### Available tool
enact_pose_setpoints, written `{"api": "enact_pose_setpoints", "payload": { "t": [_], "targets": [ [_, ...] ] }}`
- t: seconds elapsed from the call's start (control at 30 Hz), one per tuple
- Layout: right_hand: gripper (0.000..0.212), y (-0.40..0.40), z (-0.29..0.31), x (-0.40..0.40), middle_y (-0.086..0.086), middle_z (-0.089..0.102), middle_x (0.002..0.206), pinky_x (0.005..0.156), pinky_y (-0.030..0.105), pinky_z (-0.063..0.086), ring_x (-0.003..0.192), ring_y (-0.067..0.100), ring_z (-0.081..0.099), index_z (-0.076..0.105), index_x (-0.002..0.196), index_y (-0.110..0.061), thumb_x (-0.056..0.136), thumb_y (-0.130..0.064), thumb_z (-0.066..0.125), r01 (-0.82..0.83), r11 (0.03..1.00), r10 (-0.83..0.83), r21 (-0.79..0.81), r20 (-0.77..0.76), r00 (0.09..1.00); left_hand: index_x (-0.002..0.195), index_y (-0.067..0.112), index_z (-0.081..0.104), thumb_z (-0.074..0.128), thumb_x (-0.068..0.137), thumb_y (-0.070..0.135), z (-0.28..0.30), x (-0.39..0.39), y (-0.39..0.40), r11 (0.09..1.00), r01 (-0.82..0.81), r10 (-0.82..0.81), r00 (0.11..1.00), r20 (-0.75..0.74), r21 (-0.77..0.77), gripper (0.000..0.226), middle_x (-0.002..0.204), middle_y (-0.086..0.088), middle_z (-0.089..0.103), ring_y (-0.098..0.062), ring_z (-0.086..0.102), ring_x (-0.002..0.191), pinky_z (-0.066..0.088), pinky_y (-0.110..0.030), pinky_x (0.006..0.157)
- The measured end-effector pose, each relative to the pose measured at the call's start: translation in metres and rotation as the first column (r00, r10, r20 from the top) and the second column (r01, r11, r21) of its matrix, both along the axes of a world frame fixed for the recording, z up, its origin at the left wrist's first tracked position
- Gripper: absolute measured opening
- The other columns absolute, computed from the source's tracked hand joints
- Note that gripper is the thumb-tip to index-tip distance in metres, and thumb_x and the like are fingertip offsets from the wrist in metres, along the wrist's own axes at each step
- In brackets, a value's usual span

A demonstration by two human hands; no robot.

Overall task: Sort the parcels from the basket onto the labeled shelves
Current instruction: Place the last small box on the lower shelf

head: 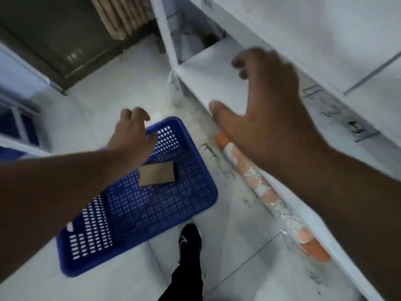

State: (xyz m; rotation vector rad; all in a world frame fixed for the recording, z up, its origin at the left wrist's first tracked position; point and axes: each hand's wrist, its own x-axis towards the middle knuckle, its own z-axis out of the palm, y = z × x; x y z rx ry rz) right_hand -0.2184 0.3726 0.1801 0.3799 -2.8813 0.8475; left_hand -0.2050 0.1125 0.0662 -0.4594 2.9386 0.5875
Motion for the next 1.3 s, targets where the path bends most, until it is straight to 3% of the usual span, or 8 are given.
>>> {"api": "enact_pose_setpoints", "payload": {
  "t": [0.1,0.33,0.67,0.83,0.93,1.1,1.2,1.3],
  "targets": [
    [0.06,-0.056,-0.056,0.021,0.001,0.047,0.136,0.1,0.041,0.048,0.126,0.022,0.041,0.045,0.14,-0.023,0.09,-0.047,0.067,-0.2,0.978,0.179,0.062,0.248,0.952,0.14,0.017,0.048,0.065,0.097,0.024,-0.034,0.048,-0.051,0.995,-0.09,0.083,0.98,0.18,0.032,0.047,0.142,-0.012,0.042,-0.037,0.053,0.125,0.046,-0.045,0.1],
    [0.059,-0.155,-0.183,0.013,0.004,0.043,0.136,0.105,0.04,0.044,0.132,0.026,0.038,0.044,0.139,-0.023,0.09,-0.047,0.068,-0.428,0.868,0.192,0.251,0.626,0.756,0.156,0.016,0.033,0.072,0.093,0.038,-0.108,0.116,-0.148,0.951,-0.305,0.246,0.851,0.464,0.057,0.078,0.151,-0.016,0.035,-0.042,0.041,0.136,0.039,-0.053,0.114],
    [0.066,-0.256,-0.366,-0.008,0.009,0.035,0.144,0.102,0.041,0.047,0.132,0.029,0.033,0.034,0.147,-0.019,0.095,-0.046,0.064,-0.609,0.686,0.112,0.397,0.77,0.628,0.159,0.027,0.029,0.076,0.09,0.047,-0.216,0.145,-0.203,0.81,-0.553,0.383,0.75,0.54,0.194,0.087,0.157,-0.006,0.03,-0.032,0.034,0.142,0.04,-0.047,0.115],
    [0.087,-0.294,-0.471,-0.014,0.015,0.017,0.159,0.118,0.054,0.029,0.146,0.041,0.014,0.015,0.161,-0.031,0.092,-0.023,0.067,-0.821,0.424,0.11,0.384,0.877,0.467,0.162,0.027,0.022,0.076,0.089,0.051,-0.298,0.141,-0.23,0.837,-0.506,0.327,0.766,0.554,0.206,0.094,0.164,-0.005,0.02,-0.033,0.025,0.149,0.036,-0.045,0.119],
    [0.096,-0.323,-0.533,-0.024,0.02,0.007,0.166,0.123,0.058,0.023,0.152,0.044,0.008,0.01,0.163,-0.026,0.091,-0.025,0.072,-0.812,0.37,0.129,0.451,0.841,0.526,0.162,0.03,0.021,0.074,0.09,0.055,-0.351,0.139,-0.251,0.868,-0.428,0.249,0.814,0.525,0.252,0.093,0.167,0.001,0.016,-0.028,0.021,0.151,0.035,-0.044,0.121],
    [0.139,-0.353,-0.616,-0.028,0.027,-0.039,0.16,0.12,0.072,0.003,0.151,0.053,-0.024,-0.036,0.154,-0.03,0.083,-0.041,0.082,-0.752,0.31,0.124,0.581,0.76,0.638,0.154,0.036,0.033,0.078,0.087,0.051,-0.404,0.182,-0.263,0.818,-0.467,0.307,0.849,0.43,0.337,0.082,0.156,0.009,0.029,-0.02,0.031,0.144,0.039,-0.041,0.117],
    [0.13,-0.343,-0.628,-0.013,0.033,-0.012,0.163,0.119,0.075,0.009,0.148,0.061,0.004,-0.026,0.159,-0.033,0.082,-0.054,0.077,-0.687,0.377,0.192,0.621,0.674,0.714,0.142,0.046,0.037,0.081,0.081,0.057,-0.414,0.216,-0.261,0.788,-0.504,0.34,0.835,0.433,0.353,0.076,0.141,0.016,0.036,-0.017,0.04,0.137,0.042,-0.04,0.114],
    [0.124,-0.338,-0.625,-0.003,0.027,-0.001,0.158,0.12,0.067,0.019,0.142,0.054,0.019,-0.02,0.158,-0.04,0.078,-0.063,0.072,-0.699,0.473,0.124,0.536,0.745,0.655,0.14,0.049,0.031,0.081,0.079,0.058,-0.407,0.236,-0.258,0.754,-0.545,0.362,0.81,0.461,0.366,0.079,0.133,0.021,0.031,-0.014,0.038,0.138,0.037,-0.034,0.116]
  ]
}}
